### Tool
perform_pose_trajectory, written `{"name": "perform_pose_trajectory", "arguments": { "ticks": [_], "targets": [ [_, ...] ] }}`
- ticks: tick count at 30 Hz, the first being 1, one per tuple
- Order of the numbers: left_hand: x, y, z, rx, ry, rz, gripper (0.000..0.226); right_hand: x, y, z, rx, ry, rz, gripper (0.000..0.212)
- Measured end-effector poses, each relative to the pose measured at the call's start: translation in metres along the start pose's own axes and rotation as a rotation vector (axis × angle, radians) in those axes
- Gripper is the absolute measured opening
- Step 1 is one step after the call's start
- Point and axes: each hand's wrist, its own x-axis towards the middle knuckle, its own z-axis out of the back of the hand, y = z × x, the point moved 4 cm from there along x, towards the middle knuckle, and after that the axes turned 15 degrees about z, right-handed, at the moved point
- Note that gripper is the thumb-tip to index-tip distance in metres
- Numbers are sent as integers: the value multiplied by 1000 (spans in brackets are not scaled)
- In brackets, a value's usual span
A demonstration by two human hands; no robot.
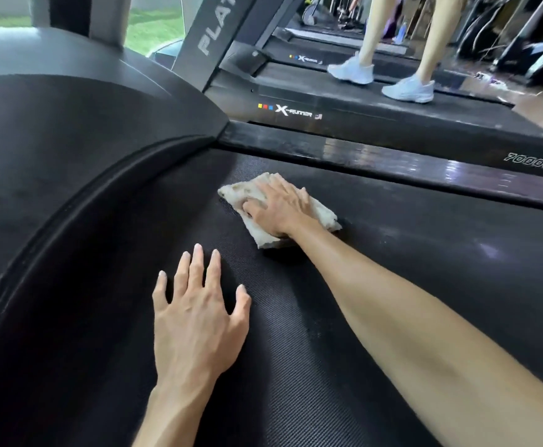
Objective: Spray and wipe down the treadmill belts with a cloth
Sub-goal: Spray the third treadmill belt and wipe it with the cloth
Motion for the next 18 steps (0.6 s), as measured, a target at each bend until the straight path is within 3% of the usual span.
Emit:
{"name": "perform_pose_trajectory", "arguments": {
  "ticks": [5, 9, 12, 16, 18],
  "targets": [
    [-1, 1, 1, -38, -11, -8, 83, -35, -35, -2, 4, -14, 140, 87],
    [-3, 0, -1, -41, -12, -8, 81, -17, -70, 6, -78, -43, -97, 81],
    [-3, -1, -2, -16, -9, -26, 81, 10, -50, 11, -98, -32, -174, 75],
    [0, 1, -4, -43, -11, -23, 81, 18, -3, 2, -110, -9, 62, 73],
    [-2, 1, -2, -42, -14, -26, 81, 4, -11, -4, -74, 30, 159, 76]
  ]
}}
